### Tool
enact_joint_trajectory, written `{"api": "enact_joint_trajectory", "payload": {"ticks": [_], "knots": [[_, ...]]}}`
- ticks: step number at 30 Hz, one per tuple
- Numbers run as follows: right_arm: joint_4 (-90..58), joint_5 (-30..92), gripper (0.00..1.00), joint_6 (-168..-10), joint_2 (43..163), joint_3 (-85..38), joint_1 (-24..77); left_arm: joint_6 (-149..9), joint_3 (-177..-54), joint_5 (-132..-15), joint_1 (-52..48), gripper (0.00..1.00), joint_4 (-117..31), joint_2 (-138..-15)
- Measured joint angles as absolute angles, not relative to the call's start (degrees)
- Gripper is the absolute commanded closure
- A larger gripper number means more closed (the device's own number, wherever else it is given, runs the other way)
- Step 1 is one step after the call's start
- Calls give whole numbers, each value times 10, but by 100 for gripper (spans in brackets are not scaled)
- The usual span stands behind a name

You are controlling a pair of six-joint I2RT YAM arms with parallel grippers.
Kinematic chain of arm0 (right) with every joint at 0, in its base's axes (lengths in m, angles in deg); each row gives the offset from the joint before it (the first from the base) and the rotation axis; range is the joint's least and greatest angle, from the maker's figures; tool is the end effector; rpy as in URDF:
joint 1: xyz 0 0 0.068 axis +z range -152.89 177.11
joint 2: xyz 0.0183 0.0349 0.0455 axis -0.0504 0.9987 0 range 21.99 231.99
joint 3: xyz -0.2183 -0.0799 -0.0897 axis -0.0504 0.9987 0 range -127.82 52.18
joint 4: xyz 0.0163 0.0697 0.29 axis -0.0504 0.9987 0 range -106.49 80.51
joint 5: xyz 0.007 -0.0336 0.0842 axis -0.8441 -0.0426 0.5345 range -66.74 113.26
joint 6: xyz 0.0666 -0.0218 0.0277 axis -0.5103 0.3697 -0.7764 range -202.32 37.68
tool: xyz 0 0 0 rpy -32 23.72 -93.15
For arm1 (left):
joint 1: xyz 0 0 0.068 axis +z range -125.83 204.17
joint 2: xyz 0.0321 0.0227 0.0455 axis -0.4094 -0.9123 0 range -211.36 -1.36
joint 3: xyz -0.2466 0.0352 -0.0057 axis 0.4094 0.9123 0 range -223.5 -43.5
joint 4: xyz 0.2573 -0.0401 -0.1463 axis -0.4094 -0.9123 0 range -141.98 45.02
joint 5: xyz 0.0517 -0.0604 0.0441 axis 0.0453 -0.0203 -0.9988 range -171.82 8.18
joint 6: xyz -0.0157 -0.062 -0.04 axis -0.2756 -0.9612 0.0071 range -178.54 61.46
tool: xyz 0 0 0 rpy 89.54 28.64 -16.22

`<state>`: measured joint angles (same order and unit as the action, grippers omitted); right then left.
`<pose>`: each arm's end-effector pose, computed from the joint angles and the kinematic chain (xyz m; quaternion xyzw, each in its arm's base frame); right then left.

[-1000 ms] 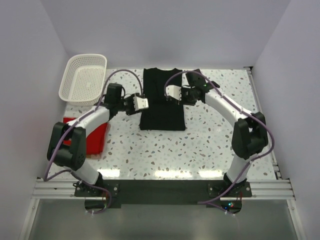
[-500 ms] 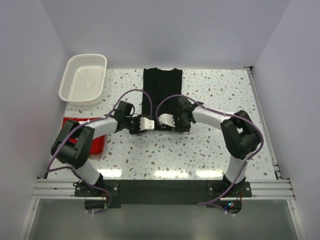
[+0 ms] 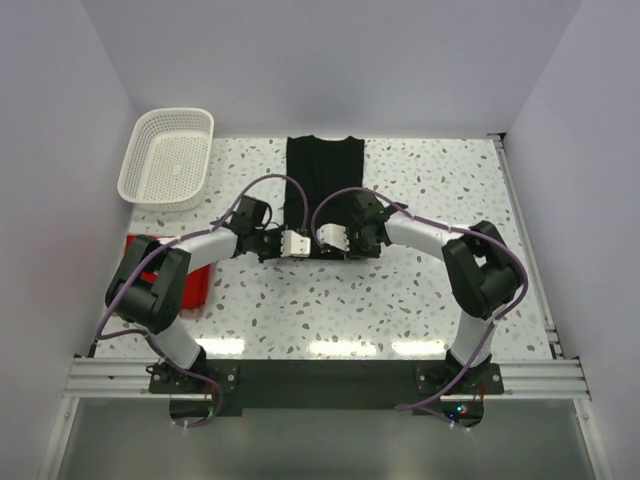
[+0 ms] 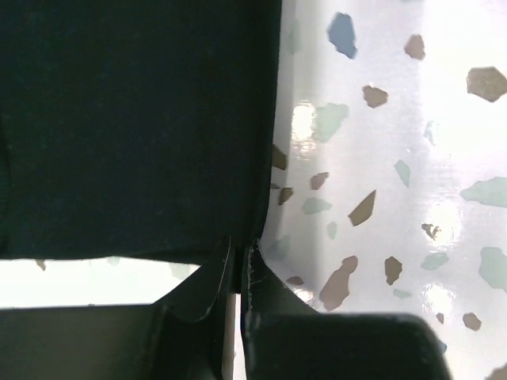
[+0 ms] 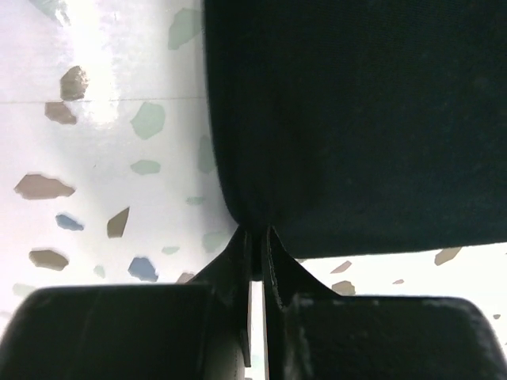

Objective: Fold and stack the t-shirts
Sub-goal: Fold the tshirt

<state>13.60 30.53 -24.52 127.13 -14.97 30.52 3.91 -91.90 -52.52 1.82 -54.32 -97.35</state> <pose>0.3252 0.2241 0.0899 -0.7085 0.6768 0.0207 0.1987 0.3134 -0.1627 0.0736 0.6786 0.6363 -0.1333 0.3418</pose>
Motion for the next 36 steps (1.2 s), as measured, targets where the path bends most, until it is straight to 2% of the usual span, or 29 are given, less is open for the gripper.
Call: {"api": "enact_joint_trajectory", "payload": {"ticks": [3, 8, 12, 15, 18, 23, 29, 32, 36], "knots": [[188, 319, 100, -250, 1274, -196, 293, 25, -981, -515, 33, 100, -604, -977], [257, 331, 100, -253, 1282, -351, 255, 9, -1131, -507, 63, 100, -644, -1000], [285, 333, 100, -250, 1282, -415, 241, 20, -1156, -522, 57, 100, -662, -991], [315, 333, 100, -246, 1281, -409, 245, 29, -1126, -534, 36, 100, -687, -974], [341, 336, 100, -243, 1261, -346, 258, 39, -1072, -538, 11, 100, -722, -941], [447, 398, 100, -251, 1163, -252, 298, 65, -1000, -512, -41, 100, -855, -830], [556, 453, 100, -260, 1022, -293, 313, 53, -1045, -450, -67, 100, -996, -710], [582, 455, 100, -257, 1035, -335, 302, 35, -1104, -452, -63, 100, -1015, -729], [592, 456, 100, -242, 1127, -398, 259, 25, -1150, -465, -33, 100, -1002, -805]]}}
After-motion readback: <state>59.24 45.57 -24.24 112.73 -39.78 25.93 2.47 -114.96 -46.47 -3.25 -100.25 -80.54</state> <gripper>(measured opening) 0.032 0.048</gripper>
